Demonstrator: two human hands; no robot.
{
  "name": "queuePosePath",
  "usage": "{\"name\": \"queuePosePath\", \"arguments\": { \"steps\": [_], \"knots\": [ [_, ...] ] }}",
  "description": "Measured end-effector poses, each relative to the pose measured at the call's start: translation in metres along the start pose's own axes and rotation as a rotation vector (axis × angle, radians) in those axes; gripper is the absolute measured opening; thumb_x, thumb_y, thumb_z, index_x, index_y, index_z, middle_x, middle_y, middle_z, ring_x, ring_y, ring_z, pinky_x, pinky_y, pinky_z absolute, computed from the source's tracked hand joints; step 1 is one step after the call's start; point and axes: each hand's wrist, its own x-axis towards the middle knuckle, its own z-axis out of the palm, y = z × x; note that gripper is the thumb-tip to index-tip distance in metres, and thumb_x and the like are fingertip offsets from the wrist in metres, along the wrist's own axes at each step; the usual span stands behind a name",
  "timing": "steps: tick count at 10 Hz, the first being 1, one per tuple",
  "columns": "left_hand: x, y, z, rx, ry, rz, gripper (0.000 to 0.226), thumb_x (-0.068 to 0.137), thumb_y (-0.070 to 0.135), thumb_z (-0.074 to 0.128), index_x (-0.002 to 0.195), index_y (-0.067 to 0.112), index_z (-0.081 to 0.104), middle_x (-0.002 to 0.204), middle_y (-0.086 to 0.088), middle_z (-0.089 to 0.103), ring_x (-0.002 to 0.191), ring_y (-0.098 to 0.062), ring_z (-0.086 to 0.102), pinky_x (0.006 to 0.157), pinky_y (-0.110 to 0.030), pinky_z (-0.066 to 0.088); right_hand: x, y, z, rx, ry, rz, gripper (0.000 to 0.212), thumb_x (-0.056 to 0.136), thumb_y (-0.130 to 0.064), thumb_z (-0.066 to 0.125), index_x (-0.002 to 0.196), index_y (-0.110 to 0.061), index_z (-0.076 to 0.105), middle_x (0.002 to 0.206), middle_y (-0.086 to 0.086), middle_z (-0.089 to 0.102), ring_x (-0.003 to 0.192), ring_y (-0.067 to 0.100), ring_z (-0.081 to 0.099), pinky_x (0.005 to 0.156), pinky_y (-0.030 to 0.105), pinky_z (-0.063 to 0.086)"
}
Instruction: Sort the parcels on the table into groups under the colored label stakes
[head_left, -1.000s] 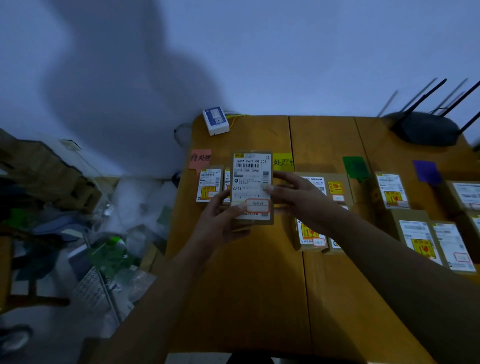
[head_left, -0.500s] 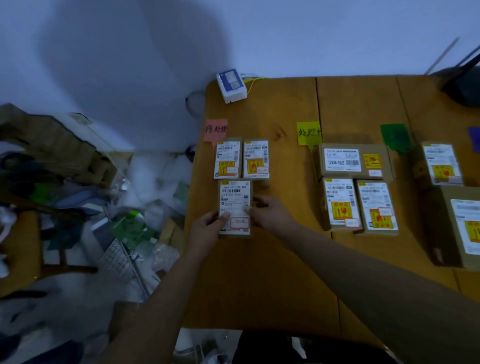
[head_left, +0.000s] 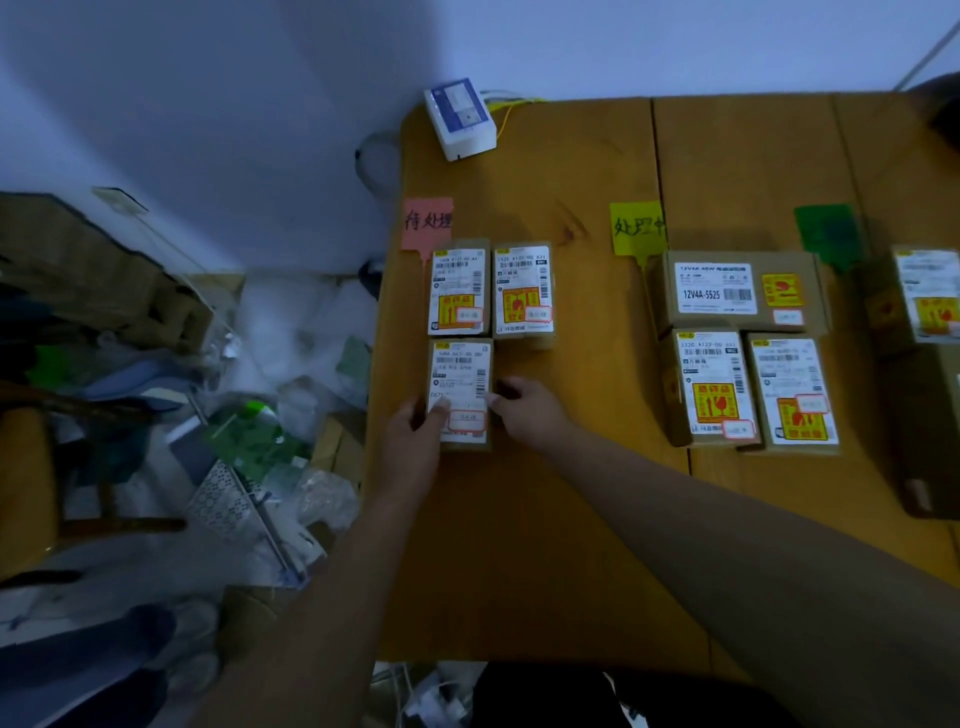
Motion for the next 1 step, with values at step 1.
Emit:
{"name": "queuePosePath", "arguments": {
  "steps": [1],
  "knots": [
    [-0.0152, 0.0080, 0.0040, 0.125, 0.272, 0.190, 0.054, 0.096, 0.042, 0.062, 0.146, 0.028, 0.047, 0.136, 0.001, 0.050, 0.115, -0.012, 0.054, 0.087, -0.021, 0.049, -0.0066, 0.0027, -0.0140, 0.040, 0.038, -0.019, 0.054, 0.098, -0.035, 0.069, 0.147, -0.017, 0.054, 0.142, 0.006, 0.062, 0.126, 0.028, 0.062, 0.106, 0.047, 0.053]
  ]
}}
